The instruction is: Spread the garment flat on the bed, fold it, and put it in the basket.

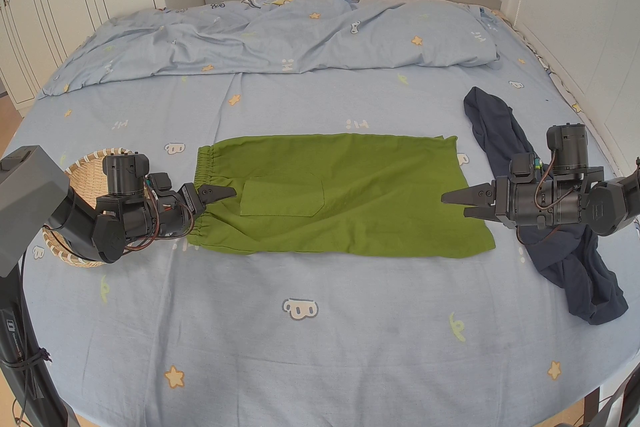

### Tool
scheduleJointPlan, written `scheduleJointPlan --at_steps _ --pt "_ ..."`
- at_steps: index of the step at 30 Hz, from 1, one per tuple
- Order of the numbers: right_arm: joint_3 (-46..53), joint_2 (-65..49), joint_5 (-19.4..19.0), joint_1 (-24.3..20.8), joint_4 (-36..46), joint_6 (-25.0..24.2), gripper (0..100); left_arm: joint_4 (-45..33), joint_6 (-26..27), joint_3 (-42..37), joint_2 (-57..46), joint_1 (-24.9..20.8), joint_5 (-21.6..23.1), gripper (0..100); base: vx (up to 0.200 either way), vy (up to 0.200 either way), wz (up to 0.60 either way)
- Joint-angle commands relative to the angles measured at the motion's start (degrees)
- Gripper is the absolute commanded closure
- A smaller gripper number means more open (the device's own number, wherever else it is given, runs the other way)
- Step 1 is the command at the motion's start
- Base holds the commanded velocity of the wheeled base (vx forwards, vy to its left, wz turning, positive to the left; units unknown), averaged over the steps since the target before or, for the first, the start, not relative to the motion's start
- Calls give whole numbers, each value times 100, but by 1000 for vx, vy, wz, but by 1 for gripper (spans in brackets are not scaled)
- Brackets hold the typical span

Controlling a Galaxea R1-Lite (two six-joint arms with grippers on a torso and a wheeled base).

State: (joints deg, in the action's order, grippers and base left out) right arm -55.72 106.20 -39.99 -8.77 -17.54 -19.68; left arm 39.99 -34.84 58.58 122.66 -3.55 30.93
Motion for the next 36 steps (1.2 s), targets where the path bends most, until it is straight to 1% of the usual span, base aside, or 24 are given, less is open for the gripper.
scheduleJointPlan --at_steps 1,8,14,15,17,21,26,36 --pt "0 -3 -1 6 -4 -1 0 9 -49 40 21 56 142 100 0 0 0" --pt "0 -21 -1 6 -4 -1 0 9 -49 49 39 65 150 100 0 0 0" --pt "-53 -3 -1 85 -4 -10 0 -35 -58 40 -164 153 150 100 0 0 0" --pt "-141 23 -1 209 -4 -28 0 -96 -67 22 -427 188 159 100 0 0 0" --pt "-211 49 17 323 5 -28 0 -166 -93 5 -612 232 168 100 0 0 0" --pt "-422 357 61 490 49 -36 0 -430 -93 22 -858 311 300 100 0 0 0" --pt "-642 753 79 622 102 -28 0 -448 -84 31 -858 451 493 100 0 0 0" --pt "-1160 1517 79 630 243 -1 0 -421 -49 40 -788 451 493 100 0 0 0"
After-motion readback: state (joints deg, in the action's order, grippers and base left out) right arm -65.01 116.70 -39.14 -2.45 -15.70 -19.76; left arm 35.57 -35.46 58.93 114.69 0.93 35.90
